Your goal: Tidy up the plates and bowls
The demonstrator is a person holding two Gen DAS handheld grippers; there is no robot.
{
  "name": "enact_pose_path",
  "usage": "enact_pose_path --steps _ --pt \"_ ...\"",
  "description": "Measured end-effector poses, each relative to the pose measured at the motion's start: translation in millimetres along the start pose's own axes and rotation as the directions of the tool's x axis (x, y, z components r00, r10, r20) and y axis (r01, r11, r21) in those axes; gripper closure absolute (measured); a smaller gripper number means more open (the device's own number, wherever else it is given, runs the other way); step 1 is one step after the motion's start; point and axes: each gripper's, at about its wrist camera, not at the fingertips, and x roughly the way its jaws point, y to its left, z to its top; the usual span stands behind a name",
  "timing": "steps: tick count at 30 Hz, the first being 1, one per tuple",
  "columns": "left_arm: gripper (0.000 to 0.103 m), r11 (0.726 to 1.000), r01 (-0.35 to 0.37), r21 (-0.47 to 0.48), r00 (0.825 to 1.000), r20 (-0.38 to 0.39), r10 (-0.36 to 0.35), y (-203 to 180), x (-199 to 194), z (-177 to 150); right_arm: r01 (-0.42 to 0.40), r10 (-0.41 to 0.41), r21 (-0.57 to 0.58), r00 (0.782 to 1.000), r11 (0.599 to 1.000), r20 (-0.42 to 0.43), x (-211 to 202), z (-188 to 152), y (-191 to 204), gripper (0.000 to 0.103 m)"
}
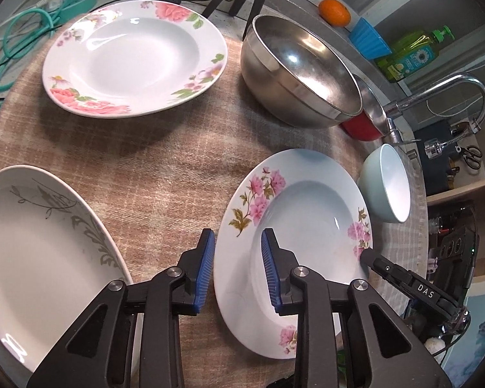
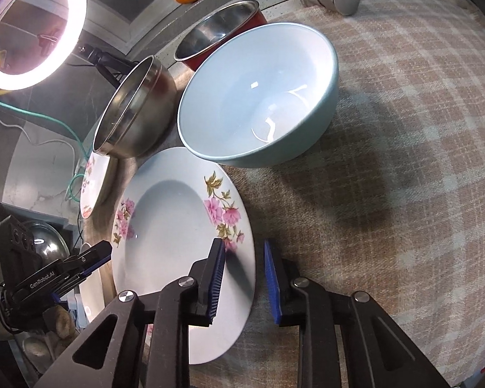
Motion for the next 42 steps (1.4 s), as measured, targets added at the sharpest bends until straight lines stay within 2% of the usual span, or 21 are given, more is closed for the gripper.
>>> enact_pose_path --steps 6,42 --pt "0.081 1.000 0.004 -0.006 1.000 -0.023 -0.004 3 7 0 -0.017 0.017 0.001 1.000 1.000 -0.015 4 2 1 0.084" --pt "0.081 0.998 -0.052 0.018 0.998 -0.028 0.053 1 -4 -37 0.009 -0.013 -0.082 0.999 0.997 -0.052 2 -21 14 0.083"
